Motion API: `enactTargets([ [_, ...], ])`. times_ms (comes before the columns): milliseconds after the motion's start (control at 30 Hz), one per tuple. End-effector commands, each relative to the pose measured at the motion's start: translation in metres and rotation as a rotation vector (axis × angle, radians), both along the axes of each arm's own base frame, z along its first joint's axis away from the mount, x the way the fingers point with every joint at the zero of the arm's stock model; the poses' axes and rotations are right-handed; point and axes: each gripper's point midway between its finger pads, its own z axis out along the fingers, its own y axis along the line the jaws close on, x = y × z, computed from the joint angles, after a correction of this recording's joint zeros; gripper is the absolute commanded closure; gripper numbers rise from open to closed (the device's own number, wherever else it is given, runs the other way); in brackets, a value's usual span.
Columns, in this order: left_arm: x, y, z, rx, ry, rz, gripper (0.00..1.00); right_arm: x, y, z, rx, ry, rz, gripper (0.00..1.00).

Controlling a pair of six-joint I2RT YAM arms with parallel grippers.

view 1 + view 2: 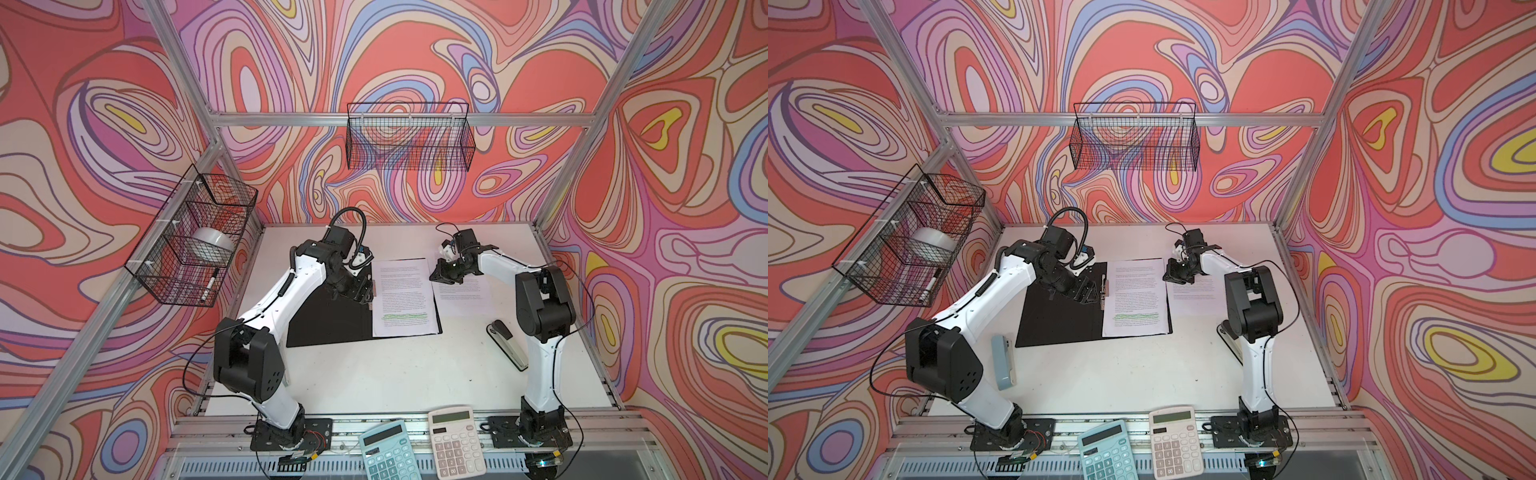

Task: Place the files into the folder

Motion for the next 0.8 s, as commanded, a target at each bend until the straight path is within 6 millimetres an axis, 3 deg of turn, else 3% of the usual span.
enactTargets([
  [0, -0.008, 0.002, 0.003, 0.01, -0.009, -0.019, 0.22, 0.013, -0.004, -0.005, -0.033, -0.027, 0.002, 0.85],
  [333, -0.008, 0.002, 0.001, 0.012, -0.007, -0.019, 0.22, 0.02, -0.001, -0.024, -0.031, -0.01, -0.008, 0.86],
  [767, -0.009, 0.003, 0.001, 0.013, -0.015, -0.018, 0.22, 0.019, 0.007, -0.023, 0.013, -0.004, 0.021, 0.89],
])
